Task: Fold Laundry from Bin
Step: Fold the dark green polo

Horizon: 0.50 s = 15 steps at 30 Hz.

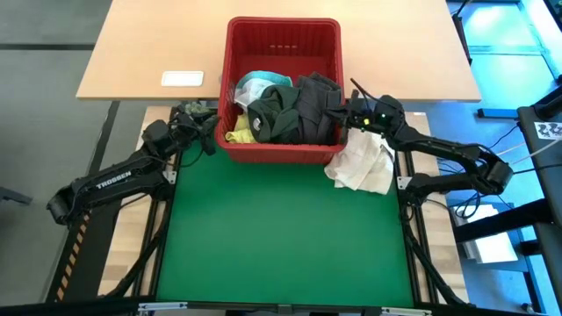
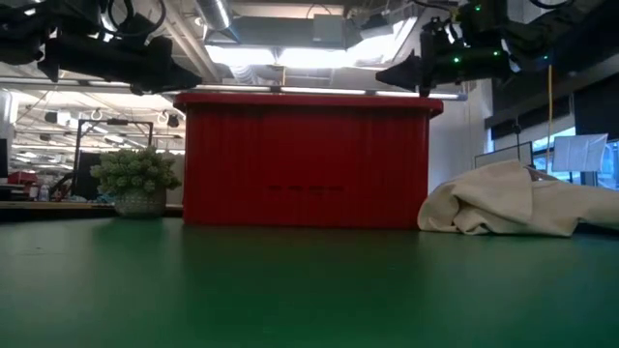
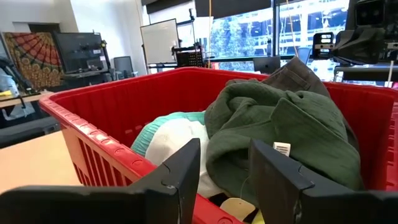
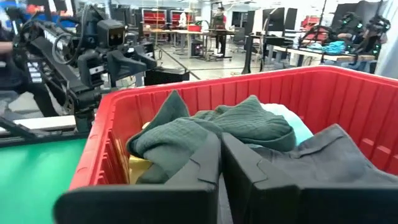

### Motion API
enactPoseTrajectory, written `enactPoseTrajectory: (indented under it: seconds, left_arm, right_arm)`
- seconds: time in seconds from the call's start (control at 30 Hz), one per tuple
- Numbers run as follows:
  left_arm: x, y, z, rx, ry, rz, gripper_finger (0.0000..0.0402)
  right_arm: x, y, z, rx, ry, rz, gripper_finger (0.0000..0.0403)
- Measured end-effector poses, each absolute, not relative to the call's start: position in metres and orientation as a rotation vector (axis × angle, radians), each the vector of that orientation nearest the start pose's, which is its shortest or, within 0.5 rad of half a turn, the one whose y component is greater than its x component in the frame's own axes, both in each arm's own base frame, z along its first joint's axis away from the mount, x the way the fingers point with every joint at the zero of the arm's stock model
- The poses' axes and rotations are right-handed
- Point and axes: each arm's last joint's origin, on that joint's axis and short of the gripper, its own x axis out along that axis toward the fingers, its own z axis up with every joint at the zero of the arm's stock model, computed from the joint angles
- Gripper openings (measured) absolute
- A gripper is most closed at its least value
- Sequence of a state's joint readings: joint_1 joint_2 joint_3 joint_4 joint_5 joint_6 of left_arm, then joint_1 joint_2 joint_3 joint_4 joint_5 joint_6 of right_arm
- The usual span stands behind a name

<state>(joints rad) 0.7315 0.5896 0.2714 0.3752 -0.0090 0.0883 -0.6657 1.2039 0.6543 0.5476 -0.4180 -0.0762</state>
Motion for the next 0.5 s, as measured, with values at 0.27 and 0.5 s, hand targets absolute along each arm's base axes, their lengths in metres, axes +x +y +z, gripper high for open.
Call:
enactPoseTrajectory:
  seconds: [0.27, 0.5]
  left_arm:
    - [0.110, 0.099, 0.236, 0.104, -0.022, 0.742, 0.0132]
    - [0.111, 0.099, 0.236, 0.133, -0.010, 0.737, 0.0132]
  right_arm:
    - [0.225, -0.140, 0.271, -0.142, 0.037, -0.301, 0.0152]
    - [0.227, -0.136, 0.271, -0.140, 0.032, -0.304, 0.0229]
